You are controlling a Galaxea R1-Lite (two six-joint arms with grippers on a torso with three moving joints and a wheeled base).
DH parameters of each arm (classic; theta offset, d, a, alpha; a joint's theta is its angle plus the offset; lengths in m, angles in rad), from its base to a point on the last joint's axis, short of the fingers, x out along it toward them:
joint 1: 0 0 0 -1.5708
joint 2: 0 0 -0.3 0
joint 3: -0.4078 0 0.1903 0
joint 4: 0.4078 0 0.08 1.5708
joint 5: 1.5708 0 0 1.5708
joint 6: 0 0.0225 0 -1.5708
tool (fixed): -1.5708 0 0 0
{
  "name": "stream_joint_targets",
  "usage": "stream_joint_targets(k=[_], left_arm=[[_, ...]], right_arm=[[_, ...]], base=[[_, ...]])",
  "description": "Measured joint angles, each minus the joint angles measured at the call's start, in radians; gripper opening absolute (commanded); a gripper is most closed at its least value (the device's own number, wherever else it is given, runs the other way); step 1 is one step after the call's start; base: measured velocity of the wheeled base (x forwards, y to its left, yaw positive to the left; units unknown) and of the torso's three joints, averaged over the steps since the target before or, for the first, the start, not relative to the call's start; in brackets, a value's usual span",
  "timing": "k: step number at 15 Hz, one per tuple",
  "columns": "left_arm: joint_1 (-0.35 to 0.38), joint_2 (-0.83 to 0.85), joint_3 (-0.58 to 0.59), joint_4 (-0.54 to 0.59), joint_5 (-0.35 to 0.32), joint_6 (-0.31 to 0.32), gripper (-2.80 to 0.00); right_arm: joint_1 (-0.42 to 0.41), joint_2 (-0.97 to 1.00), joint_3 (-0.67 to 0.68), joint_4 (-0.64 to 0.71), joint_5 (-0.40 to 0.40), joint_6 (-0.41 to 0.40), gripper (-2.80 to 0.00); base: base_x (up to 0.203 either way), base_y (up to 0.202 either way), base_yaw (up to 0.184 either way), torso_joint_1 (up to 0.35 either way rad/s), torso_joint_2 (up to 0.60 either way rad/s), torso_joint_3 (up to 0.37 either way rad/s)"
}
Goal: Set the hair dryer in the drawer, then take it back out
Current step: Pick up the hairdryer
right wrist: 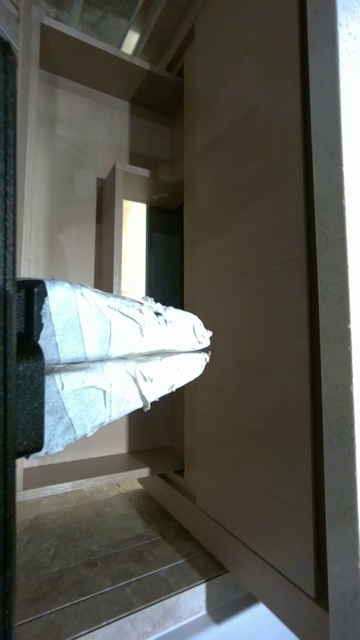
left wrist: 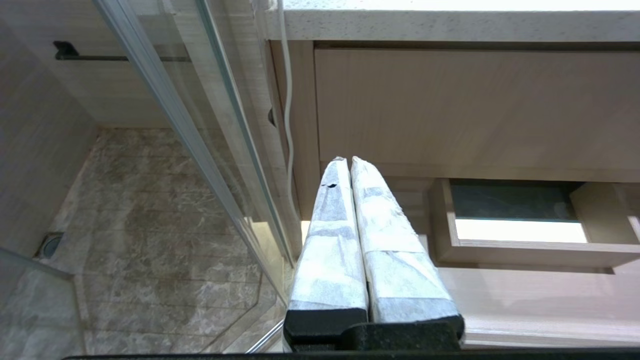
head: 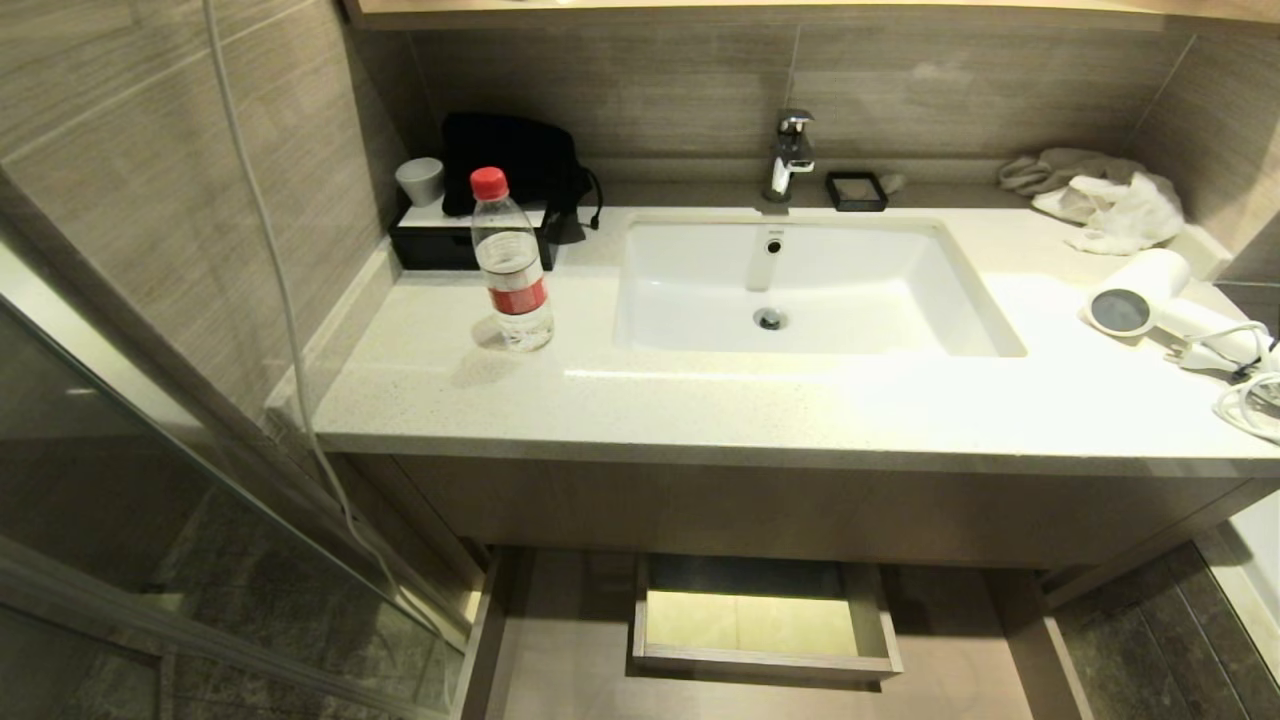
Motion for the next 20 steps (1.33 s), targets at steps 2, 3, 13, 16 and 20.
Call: stream_joint_targets(k=[2, 3, 13, 16, 20], left_arm=[[0.0, 0.0, 0.0, 0.0, 0.0, 0.0, -2.8], [0.0, 0.0, 0.0, 0.001, 0.0, 0.0, -2.8], [0.0, 0.0, 0.0, 0.0, 0.0, 0.0, -2.8], [0.0, 0.0, 0.0, 0.0, 0.0, 0.0, -2.8], [0.0, 0.0, 0.0, 0.001, 0.0, 0.0, -2.8]], right_arm=[[0.001, 0.0, 0.0, 0.0, 0.0, 0.0, -2.8], [0.001, 0.0, 0.0, 0.0, 0.0, 0.0, -2.8], [0.001, 0.0, 0.0, 0.0, 0.0, 0.0, -2.8], [0.001, 0.0, 0.0, 0.0, 0.0, 0.001, -2.8], [0.001, 0.0, 0.0, 0.0, 0.001, 0.0, -2.8]], base=[[0.0, 0.0, 0.0, 0.0, 0.0, 0.0], [0.0, 0.0, 0.0, 0.0, 0.0, 0.0], [0.0, 0.0, 0.0, 0.0, 0.0, 0.0], [0.0, 0.0, 0.0, 0.0, 0.0, 0.0], [0.0, 0.0, 0.0, 0.0, 0.0, 0.0]])
